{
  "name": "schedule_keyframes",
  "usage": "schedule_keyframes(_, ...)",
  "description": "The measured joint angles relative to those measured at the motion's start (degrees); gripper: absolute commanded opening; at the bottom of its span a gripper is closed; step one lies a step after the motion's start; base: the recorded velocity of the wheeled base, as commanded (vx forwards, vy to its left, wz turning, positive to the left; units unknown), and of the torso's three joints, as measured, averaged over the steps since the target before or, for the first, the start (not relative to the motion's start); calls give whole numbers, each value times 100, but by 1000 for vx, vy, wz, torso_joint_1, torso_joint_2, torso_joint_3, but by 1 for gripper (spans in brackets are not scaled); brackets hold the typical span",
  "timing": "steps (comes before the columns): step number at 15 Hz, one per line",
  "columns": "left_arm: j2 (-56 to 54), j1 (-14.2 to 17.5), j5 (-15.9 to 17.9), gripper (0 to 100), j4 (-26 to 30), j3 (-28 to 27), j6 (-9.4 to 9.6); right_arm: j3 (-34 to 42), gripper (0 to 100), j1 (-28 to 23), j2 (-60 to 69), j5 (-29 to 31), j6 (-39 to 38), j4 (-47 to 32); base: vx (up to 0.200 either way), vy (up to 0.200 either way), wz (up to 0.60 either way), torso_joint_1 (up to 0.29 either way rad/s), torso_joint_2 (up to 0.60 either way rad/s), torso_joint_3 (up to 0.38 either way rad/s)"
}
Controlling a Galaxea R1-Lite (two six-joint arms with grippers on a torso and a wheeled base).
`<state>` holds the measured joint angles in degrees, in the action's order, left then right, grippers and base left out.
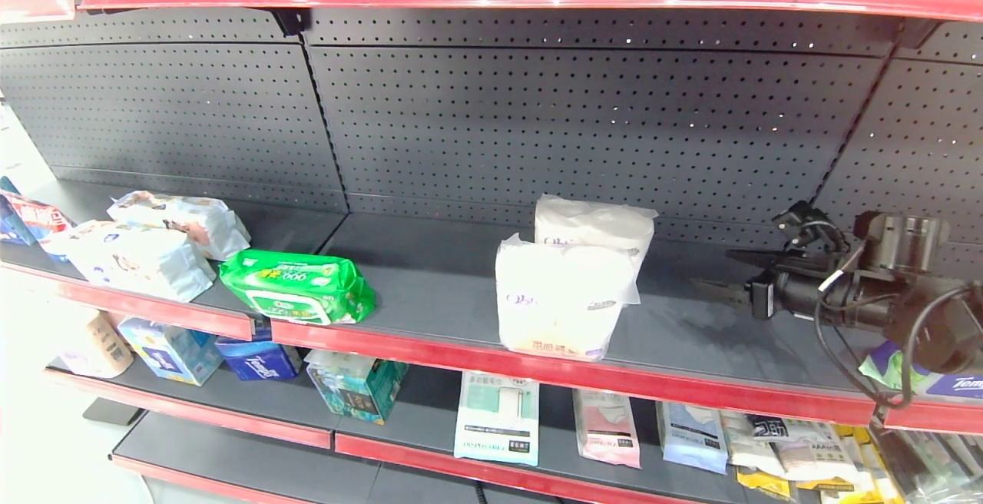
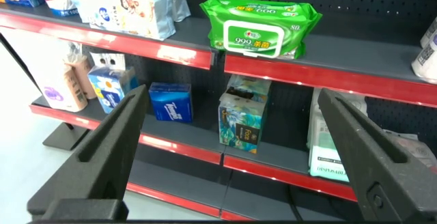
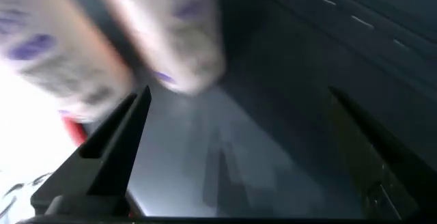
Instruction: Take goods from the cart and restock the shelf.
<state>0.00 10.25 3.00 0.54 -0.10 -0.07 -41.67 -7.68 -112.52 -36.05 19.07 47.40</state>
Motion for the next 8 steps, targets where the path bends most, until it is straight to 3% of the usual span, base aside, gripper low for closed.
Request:
schedule_keyframes(4, 0, 0, 0, 100, 0, 0, -2, 1135, 100, 217, 1606, 2182, -717, -227, 0, 0, 0, 0, 0, 0)
schedule_keyframes(8, 0, 0, 0, 100, 0, 0, 0, 2599, 100, 600, 4213, 3053, -1209, -1215, 0, 0, 0, 0, 0, 0)
